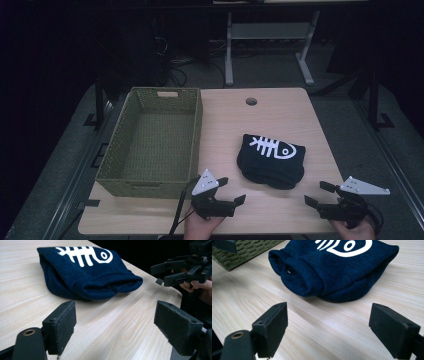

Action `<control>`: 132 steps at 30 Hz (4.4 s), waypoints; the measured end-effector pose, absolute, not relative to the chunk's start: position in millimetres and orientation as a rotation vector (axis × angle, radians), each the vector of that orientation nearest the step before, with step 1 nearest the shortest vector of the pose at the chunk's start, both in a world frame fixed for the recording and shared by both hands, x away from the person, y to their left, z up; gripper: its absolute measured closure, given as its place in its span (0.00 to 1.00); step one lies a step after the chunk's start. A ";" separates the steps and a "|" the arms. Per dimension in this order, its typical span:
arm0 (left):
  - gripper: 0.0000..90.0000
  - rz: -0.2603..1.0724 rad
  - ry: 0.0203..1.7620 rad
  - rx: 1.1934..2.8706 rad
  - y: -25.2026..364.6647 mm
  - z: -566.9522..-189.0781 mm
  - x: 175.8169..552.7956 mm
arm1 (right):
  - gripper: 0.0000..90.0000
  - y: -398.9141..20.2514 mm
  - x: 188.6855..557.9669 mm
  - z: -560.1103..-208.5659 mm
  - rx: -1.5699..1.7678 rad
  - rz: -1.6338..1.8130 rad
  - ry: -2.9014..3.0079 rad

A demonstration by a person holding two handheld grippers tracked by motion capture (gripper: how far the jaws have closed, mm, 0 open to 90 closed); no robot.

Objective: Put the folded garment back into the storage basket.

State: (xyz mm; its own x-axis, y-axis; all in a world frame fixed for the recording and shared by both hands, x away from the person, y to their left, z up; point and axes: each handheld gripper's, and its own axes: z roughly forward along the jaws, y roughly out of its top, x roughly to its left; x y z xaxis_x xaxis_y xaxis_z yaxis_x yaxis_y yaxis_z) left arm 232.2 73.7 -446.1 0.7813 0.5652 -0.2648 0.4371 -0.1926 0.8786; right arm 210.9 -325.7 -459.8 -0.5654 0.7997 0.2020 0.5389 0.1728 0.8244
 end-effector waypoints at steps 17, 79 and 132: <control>0.19 0.174 0.782 1.802 63.0 -433.1 248.1 | 0.19 -316.5 235.8 -438.0 1.285 1.365 2.162; 0.76 0.001 1.122 1.836 4.6 -469.2 353.9 | 0.79 -314.3 318.2 -472.5 1.603 1.288 2.205; 0.83 -0.109 0.927 1.675 17.1 -384.7 342.6 | 0.81 -324.4 296.6 -405.4 1.621 1.659 2.018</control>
